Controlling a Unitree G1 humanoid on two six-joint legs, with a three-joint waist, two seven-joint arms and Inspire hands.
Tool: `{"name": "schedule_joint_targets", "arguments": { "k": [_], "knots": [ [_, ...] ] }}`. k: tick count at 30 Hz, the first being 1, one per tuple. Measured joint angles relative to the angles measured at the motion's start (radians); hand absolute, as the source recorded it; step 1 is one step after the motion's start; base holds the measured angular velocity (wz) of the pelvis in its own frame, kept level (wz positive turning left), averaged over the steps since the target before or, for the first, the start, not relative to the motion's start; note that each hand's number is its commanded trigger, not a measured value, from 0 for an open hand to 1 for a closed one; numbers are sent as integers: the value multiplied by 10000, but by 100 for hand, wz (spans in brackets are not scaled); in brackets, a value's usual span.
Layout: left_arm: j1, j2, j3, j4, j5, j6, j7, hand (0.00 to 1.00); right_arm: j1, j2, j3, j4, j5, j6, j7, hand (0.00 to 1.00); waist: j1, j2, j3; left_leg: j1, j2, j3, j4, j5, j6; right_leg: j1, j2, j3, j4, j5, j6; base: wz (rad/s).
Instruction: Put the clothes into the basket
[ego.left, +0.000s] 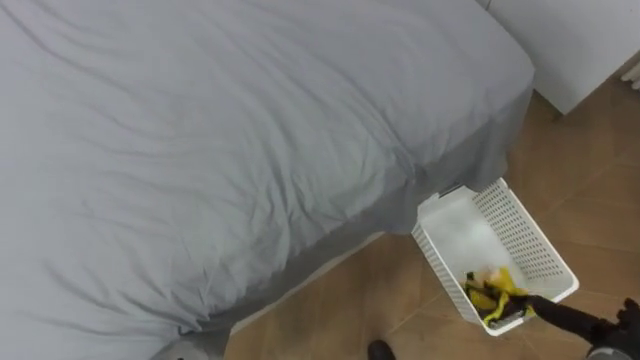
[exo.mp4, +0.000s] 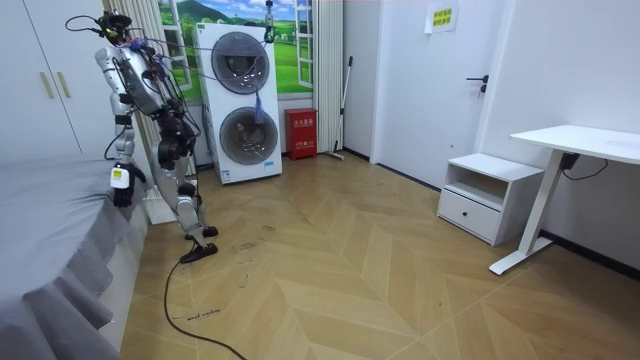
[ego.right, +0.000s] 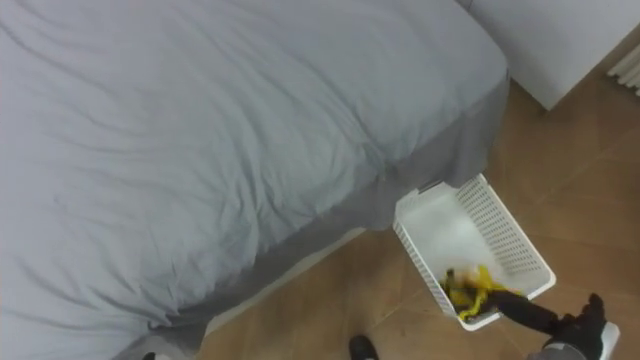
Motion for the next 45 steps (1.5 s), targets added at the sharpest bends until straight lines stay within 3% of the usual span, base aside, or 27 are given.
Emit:
{"name": "schedule_joint_targets", "arguments": {
  "k": [5,12,22,27,31,35,36,37,38,41,45],
  "knots": [
    [-17,54,-137,-1,-136,41,11,0,34,-83,335,53,1,0,5,0,-10,2,-2,-8,-14,-43,-6,0,0,17,-24,-20,-24,0,1,1],
    [-143,113,-696,0,-286,-11,-38,0,95,-128,1096,-67,-91,-15,133,0,59,343,-4,-162,-118,-138,9,6,10,-172,-161,-164,159,-88,67,7],
    [-49,108,-722,-6,-395,-108,13,0,522,-130,1351,22,-69,-201,274,0,270,377,-21,-132,-204,-196,-31,39,64,-190,-255,-241,242,-170,84,3],
    [218,110,-660,-19,-368,-241,-56,0,1193,-116,1356,136,-69,-255,610,0,336,349,-10,540,-194,-291,-146,44,72,644,-254,-361,-40,-170,84,5],
    [539,60,-390,-7,-133,-292,-60,0,1501,23,1355,620,-42,-249,1065,0,282,161,69,1132,-202,-536,-278,44,71,1451,-282,-623,-348,-189,96,16],
    [1040,84,39,-181,234,-315,-58,0,2012,584,1412,1347,66,-67,1855,0,296,-361,-4,1864,-203,-994,-341,42,69,2538,-330,-1120,-802,-304,81,38],
    [1178,75,107,-190,262,-322,-56,0,2171,708,1506,1508,216,-4,2076,0,294,-586,15,2112,-190,-1068,-360,42,68,2915,-329,-1282,-1057,-278,74,39],
    [1254,73,157,-194,364,-324,-55,0,2257,780,1522,1574,295,28,2174,0,324,-566,-56,2240,-185,-1140,-385,40,65,3122,-324,-1349,-1164,-269,70,36],
    [1399,40,332,-195,516,-331,-31,0,2408,934,1525,1686,330,78,2344,0,408,-787,-80,2497,-193,-1331,-481,39,63,3493,-300,-1429,-1415,-237,74,23],
    [1616,-76,646,-206,605,-334,16,0,2602,1212,1555,2015,348,115,2789,0,503,-1091,-210,2873,-231,-1696,-524,32,54,4340,-333,-1861,-1987,-79,104,37],
    [1595,-304,1285,-102,1053,-334,18,0,2580,1559,1759,2224,352,309,3254,0,880,-1285,-139,3335,-268,-1978,-627,-16,-13,5002,-338,-2042,-2168,-60,121,20]
  ]
}}
